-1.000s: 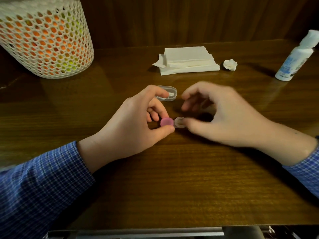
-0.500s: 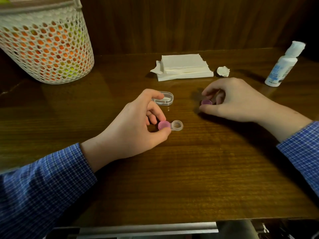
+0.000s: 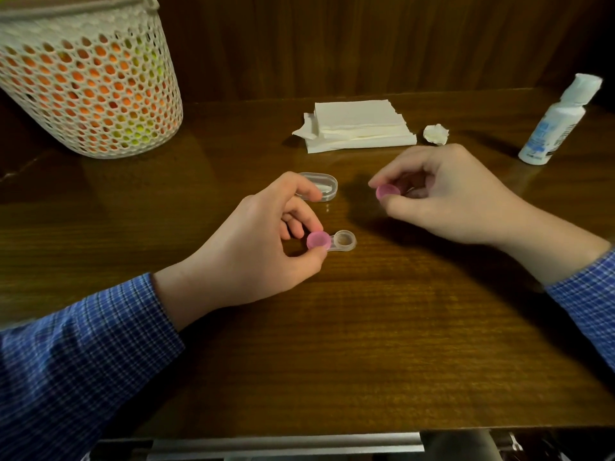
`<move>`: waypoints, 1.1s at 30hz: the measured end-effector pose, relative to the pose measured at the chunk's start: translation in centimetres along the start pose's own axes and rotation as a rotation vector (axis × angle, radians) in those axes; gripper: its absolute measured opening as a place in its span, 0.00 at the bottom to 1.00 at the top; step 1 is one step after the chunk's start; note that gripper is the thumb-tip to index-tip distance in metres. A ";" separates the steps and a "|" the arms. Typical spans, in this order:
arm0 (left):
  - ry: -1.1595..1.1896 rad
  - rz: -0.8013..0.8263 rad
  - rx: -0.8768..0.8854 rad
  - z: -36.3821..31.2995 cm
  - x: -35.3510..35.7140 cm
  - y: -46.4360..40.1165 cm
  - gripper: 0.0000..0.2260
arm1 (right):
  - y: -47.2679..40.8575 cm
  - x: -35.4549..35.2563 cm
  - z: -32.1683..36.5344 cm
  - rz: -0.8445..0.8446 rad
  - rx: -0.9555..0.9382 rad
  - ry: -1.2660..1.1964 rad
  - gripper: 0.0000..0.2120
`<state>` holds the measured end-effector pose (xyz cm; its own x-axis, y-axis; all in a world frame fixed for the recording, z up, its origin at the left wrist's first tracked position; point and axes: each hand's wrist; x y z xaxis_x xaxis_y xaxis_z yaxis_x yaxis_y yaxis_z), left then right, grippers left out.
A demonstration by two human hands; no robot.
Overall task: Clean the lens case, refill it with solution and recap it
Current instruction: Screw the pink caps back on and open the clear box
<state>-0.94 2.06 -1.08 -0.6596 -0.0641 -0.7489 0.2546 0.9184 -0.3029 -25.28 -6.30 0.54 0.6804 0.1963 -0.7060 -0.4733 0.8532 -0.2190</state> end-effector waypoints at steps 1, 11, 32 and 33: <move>-0.003 0.002 0.001 0.0 0.0 0.0 0.26 | 0.1 0.2 0.2 0.013 -0.008 -0.011 0.10; -0.009 0.022 -0.005 -0.2 -0.1 0.0 0.26 | 0.6 1.0 0.6 0.015 -0.068 -0.009 0.18; -0.006 0.064 -0.008 0.2 -0.4 0.2 0.17 | 1.3 1.8 1.7 0.042 -0.111 -0.265 0.07; -0.016 0.075 -0.011 0.1 -0.5 0.2 0.14 | 1.4 1.9 1.9 0.064 -0.118 -0.280 0.07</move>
<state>-0.48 2.23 -0.86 -0.6274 -0.0010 -0.7787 0.2949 0.9252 -0.2387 -23.61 -3.81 0.21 0.7672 0.3871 -0.5114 -0.5705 0.7763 -0.2683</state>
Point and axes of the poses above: each hand's wrist, its own y-axis away from the middle knuckle, its own x-axis out of the palm, z = x × y, and after that the axes turned 1 degree about -y, right-handed
